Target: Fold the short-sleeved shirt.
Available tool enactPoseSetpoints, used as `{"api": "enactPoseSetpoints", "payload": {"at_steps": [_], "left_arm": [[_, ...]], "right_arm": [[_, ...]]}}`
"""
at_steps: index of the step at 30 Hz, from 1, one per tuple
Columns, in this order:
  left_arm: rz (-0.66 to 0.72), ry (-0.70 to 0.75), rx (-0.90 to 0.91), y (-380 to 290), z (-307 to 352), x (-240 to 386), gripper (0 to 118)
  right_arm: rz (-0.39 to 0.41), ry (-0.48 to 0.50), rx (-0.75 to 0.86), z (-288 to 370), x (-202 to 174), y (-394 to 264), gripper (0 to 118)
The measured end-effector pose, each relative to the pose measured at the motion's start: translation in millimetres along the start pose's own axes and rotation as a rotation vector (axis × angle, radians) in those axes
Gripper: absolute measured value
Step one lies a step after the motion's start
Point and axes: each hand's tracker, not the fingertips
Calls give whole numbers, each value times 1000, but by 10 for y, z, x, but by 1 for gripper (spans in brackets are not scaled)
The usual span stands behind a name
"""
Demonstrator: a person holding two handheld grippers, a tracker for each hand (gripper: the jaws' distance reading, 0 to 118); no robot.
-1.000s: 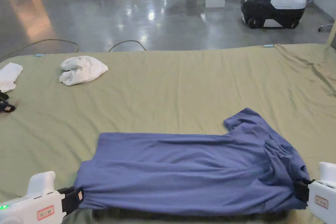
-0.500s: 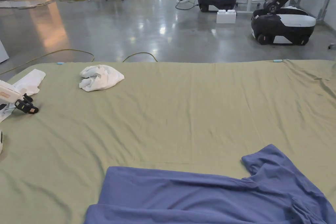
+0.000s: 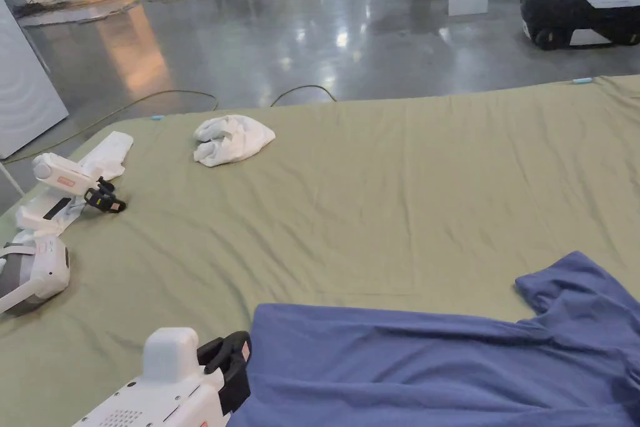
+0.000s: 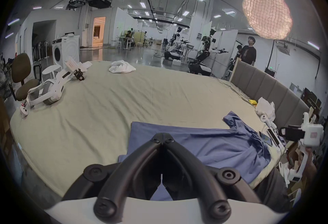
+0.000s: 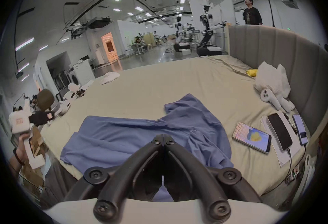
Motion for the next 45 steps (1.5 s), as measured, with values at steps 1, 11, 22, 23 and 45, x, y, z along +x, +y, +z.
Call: {"api": "enactPoseSetpoints", "payload": {"at_steps": [1,11,22,23,45], "left_arm": [[31,-20,-51,65,-139,-41,0],[45,51,-372,234,-1885,-414,67],[-50,119,-510,65,-2449,-341,5],[-69,120,-513,45,-2471,-322,5],[-4,104,-668,335,-2480,-324,4]], "right_arm": [[5,7,-4,-25,-21,6,0],[-42,-4,-74,-149,145,-36,0],[-34,-70,-154,-168,402,13,0],[-40,-71,-157,-219,437,71,0],[41,-249,-589,-2384,1285,555,1]]}}
